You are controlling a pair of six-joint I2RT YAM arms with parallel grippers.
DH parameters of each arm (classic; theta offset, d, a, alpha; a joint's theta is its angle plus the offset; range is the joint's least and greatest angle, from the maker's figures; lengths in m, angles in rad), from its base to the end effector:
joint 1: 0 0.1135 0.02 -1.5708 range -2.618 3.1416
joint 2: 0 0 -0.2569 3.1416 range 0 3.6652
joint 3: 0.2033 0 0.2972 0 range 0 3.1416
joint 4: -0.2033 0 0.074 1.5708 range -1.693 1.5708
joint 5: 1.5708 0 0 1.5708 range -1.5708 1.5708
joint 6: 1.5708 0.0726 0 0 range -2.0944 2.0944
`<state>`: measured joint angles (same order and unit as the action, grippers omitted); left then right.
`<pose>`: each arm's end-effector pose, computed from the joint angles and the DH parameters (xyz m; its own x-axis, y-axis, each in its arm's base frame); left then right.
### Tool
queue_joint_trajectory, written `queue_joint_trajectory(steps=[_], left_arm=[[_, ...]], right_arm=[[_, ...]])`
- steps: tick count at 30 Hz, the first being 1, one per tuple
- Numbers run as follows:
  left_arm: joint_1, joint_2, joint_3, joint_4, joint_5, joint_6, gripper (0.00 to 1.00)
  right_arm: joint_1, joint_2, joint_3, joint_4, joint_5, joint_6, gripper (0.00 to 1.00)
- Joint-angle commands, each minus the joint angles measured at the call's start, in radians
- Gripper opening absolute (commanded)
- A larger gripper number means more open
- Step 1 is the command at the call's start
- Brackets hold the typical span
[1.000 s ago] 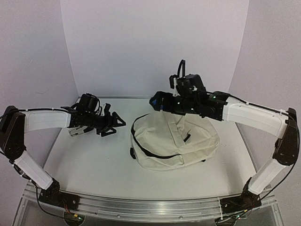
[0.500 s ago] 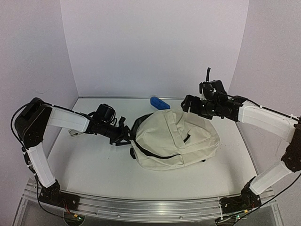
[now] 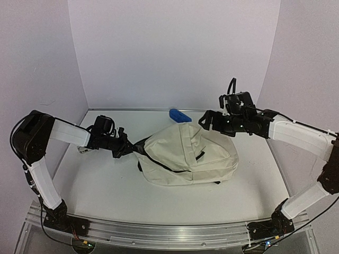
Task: Pack the student bag
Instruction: Adjust the student bag at the center of the board.
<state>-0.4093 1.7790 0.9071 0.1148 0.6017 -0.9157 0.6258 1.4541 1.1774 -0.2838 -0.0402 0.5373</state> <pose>0.3539 -0.1983 0.0887 -0.9433 -0.3034 -0.1345 -0.0698 0.5777 -0.8132 0.3311 0.2429 0.2690 -0.6838 0.1368 -0.7167 -0.3060 0.8380 0.4519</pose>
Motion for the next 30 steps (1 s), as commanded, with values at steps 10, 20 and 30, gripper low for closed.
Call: queue_joint_trajectory(steps=[10,20,30], left_arm=[[0.061,-0.243,0.032,-0.134,-0.09,0.232,0.65],[-0.123,-0.352,-0.013,-0.164,-0.052,0.271,0.72],[-0.174,-0.27,0.025,-0.196,-0.037,0.214,0.74]], right_arm=[[0.285,0.171,0.121,-0.002,-0.102,-0.214,0.8],[0.345,0.395,0.212,-0.035,-0.106,-0.204,0.64],[0.352,0.479,0.174,-0.058,-0.153,-0.151,0.61]])
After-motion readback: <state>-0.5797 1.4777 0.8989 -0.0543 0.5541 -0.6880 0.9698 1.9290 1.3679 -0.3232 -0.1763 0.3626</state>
